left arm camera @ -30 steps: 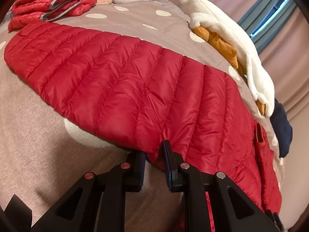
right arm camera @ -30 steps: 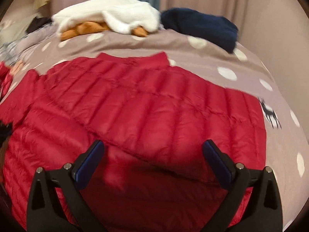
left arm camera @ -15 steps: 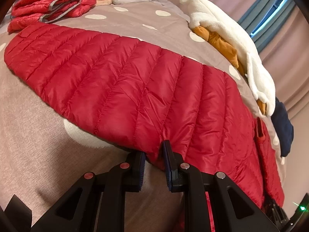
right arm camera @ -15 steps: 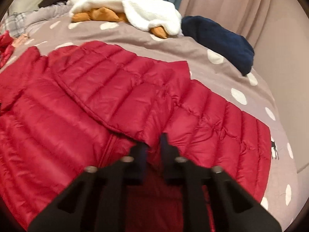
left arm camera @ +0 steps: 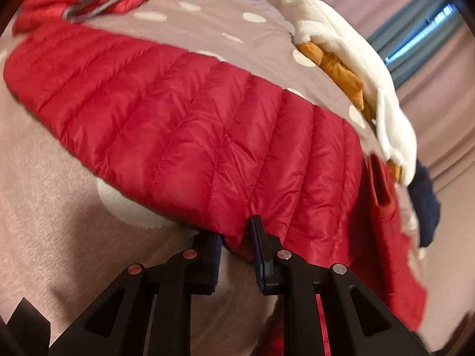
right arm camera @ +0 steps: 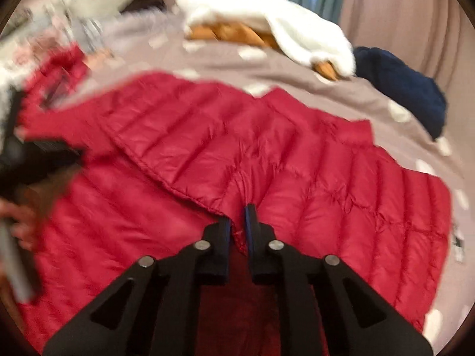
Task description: Fold large clothes
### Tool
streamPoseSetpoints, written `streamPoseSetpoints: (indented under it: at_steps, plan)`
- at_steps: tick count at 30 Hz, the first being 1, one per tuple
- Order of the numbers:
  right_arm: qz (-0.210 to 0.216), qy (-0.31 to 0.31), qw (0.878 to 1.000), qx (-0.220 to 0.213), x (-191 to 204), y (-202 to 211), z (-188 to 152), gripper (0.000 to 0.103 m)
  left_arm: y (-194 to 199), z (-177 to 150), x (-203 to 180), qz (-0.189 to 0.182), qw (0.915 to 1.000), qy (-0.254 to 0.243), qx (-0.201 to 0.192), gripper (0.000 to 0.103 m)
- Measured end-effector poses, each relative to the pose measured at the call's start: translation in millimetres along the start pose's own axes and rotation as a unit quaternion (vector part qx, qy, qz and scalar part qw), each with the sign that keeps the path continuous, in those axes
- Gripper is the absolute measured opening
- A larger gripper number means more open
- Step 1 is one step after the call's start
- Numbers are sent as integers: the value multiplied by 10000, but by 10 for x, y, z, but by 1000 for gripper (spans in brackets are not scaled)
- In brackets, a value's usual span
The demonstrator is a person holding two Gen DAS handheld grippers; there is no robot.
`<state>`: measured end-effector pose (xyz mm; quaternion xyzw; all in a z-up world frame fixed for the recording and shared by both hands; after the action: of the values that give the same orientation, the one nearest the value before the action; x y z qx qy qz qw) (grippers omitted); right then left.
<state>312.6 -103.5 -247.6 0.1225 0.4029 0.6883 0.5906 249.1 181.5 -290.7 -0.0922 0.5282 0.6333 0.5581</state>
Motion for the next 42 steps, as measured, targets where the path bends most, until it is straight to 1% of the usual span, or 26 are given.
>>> streamPoseSetpoints:
  at_steps: [2, 4, 6, 7, 9, 11, 12, 13, 14, 15, 16, 17, 18, 19, 20, 21, 22, 23, 24, 26, 29, 32, 34, 36, 39, 42]
  plan:
    - [-39, -130, 9999, 71, -12, 18, -21, 61, 62, 65, 85, -202, 9984, 518, 72, 19]
    - [-41, -465, 9989, -5, -130, 107, -7, 74, 158, 139, 184, -177, 9958, 897, -58, 25]
    - [-95, -811, 9966, -120, -255, 237, 0, 76, 245, 224, 285, -215, 9937, 1064, -268, 33]
    - [-113, -946, 9953, -162, -322, 299, -7, 76, 270, 256, 331, -264, 9926, 1130, -344, 35]
    - [-212, -1131, 9931, -232, -448, 379, -28, 77, 287, 321, 446, -487, 9878, 1422, -404, 35]
    - [-507, -1333, 9895, -248, -577, 406, -76, 85, 301, 367, 577, -830, 9779, 1850, -509, 35]
    - [-674, -1478, 9865, -200, -654, 406, -138, 86, 318, 392, 661, -909, 9719, 2071, -647, 35]
    - [-818, -1652, 9828, -123, -741, 386, -218, 87, 319, 420, 702, -944, 9698, 2131, -711, 31]
    - [-971, -1820, 9785, -16, -841, 328, -275, 87, 318, 444, 732, -873, 9710, 2100, -732, 27]
    - [-1221, -2016, 9717, 140, -972, 260, -365, 86, 307, 465, 740, -709, 9746, 1999, -719, 20]
    - [-1546, -2242, 9617, 308, -1123, 189, -464, 86, 293, 479, 725, -599, 9778, 1875, -718, 19]
    - [-1878, -2530, 9477, 504, -1300, 130, -593, 86, 276, 489, 689, -518, 9804, 1752, -743, 19]
    - [-2050, -2772, 9364, 651, -1432, 90, -683, 85, 278, 499, 673, -435, 9820, 1667, -778, 19]
    - [-2165, -3103, 9223, 795, -1592, 49, -768, 82, 272, 505, 649, -341, 9834, 1585, -819, 19]
    - [-2283, -3395, 9082, 879, -1736, 58, -849, 81, 254, 501, 587, -162, 9858, 1421, -885, 19]
    - [-2448, -3660, 8930, 932, -1875, 92, -924, 81, 249, 506, 562, -12, 9874, 1283, -925, 19]
    - [-2599, -3841, 8812, 920, -1991, 143, -989, 81, 253, 508, 542, 124, 9887, 1151, -950, 19]
    - [-2712, -3959, 8731, 859, -2074, 192, -1025, 81, 231, 502, 455, 383, 9905, 882, -982, 19]
    - [-2831, -4050, 8656, 804, -2146, 233, -1054, 81, 219, 514, 418, 540, 9909, 718, -997, 19]
    - [-2981, -4232, 8521, 779, -2249, 310, -1114, 81, 214, 517, 319, 935, 9896, 310, -1052, 19]
    - [-2837, -4580, 8374, 920, -2355, 298, -1234, 81, 232, 540, 225, 1150, 9862, 22, -1187, 19]
    - [-2652, -4817, 8280, 1098, -2376, 260, -1359, 79, 352, 554, 151, 1237, 9816, -232, -1437, 18]
    - [-2573, -4908, 8240, 1177, -2401, 226, -1385, 76, 417, 566, 67, 1259, 9787, -476, -1552, 16]
    - [-2570, -4917, 8237, 1170, -2412, 271, -1409, 73, 471, 564, -41, 1273, 9750, -712, -1678, 16]
    - [-2629, -4932, 8217, 1113, -2455, 369, -1479, 73, 547, 509, -255, 1256, 9687, -1161, -1797, 16]
    - [-2629, -5094, 8116, 1130, -2558, 396, -1586, 73, 643, 360, -573, 1031, 9640, -1652, -1811, 16]
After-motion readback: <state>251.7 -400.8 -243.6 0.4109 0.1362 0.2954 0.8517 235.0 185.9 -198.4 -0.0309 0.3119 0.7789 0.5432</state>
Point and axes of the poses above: each gripper's, at about its wrist camera, not at the fingertips, and y roughly against the way its jaws point, x to its left, z to its top, the point moved 5 cm from there along -y, roughly the way its jaws point, and after that the axes turned 15 degrees about -z, right-handed, at the moved point
